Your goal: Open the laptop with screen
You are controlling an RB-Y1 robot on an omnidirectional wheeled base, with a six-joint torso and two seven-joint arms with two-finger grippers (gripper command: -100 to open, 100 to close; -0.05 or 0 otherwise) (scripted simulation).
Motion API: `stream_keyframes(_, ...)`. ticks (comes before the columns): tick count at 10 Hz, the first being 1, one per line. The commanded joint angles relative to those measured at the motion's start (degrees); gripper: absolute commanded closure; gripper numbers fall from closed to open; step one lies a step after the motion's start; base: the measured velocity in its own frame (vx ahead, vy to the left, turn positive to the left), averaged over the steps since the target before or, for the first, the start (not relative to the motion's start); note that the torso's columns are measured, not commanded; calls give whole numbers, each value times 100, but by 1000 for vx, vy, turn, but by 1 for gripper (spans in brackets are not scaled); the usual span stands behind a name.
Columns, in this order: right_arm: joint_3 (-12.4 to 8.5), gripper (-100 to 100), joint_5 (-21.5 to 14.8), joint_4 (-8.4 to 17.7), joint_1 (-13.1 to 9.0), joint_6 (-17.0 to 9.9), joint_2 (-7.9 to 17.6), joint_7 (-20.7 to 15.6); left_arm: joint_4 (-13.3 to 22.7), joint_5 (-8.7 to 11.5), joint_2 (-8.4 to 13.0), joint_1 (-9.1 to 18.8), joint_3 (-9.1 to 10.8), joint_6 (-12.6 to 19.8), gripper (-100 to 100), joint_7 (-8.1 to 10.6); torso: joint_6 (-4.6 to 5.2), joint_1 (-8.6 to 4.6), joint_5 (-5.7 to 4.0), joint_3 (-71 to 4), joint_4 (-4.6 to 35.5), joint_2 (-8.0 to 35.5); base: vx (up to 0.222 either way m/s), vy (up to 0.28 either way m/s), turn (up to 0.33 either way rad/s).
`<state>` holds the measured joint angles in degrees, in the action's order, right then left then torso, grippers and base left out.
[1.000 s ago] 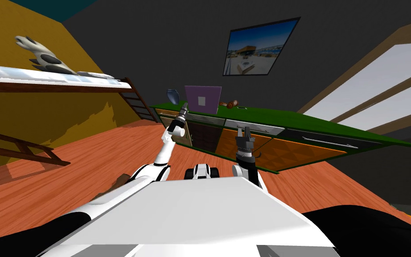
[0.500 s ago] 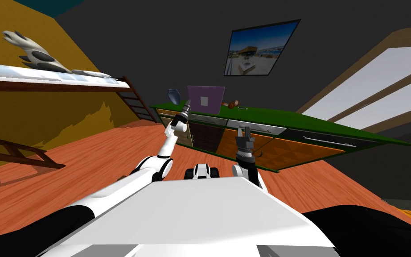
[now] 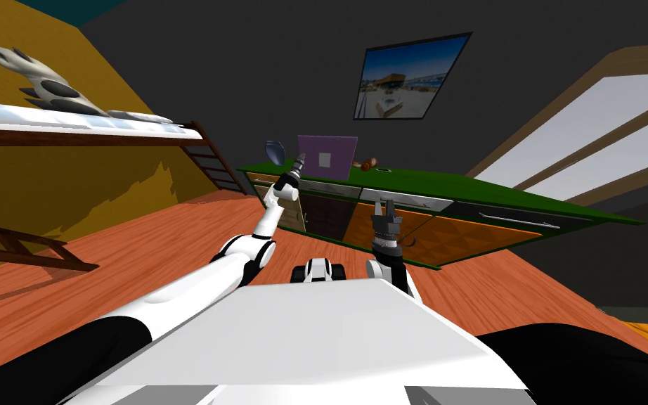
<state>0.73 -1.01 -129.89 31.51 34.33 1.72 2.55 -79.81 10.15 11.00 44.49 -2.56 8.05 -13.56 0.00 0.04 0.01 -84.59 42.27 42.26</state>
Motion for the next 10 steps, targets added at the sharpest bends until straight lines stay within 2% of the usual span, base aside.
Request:
stream_keyframes(1,0,0,0,0,0,0,0,0,459,32,37,461,-49,148,-100,-14,-1,-7,-2,1,1,2,16,85,-29)
stream_keyframes(7,1,0,0,0,0,0,-1,0,1378,44,66,1464,-151,411,-100,-37,-1,-6,-1,2,1,2,9,55,-12)
stream_keyframes(8,0,0,0,0,0,0,0,0,1491,44,66,1601,-151,411,-100,-37,0,-2,-1,2,1,3,8,51,-9)
stream_keyframes(9,0,0,0,0,0,0,-1,0,1491,44,66,1601,-151,411,-100,-37,-1,-3,0,2,1,3,3,23,1)
stream_keyframes(10,1,0,0,0,0,0,-1,0,1694,43,77,1834,-189,485,-100,-40,0,-11,-3,3,1,4,5,39,0)
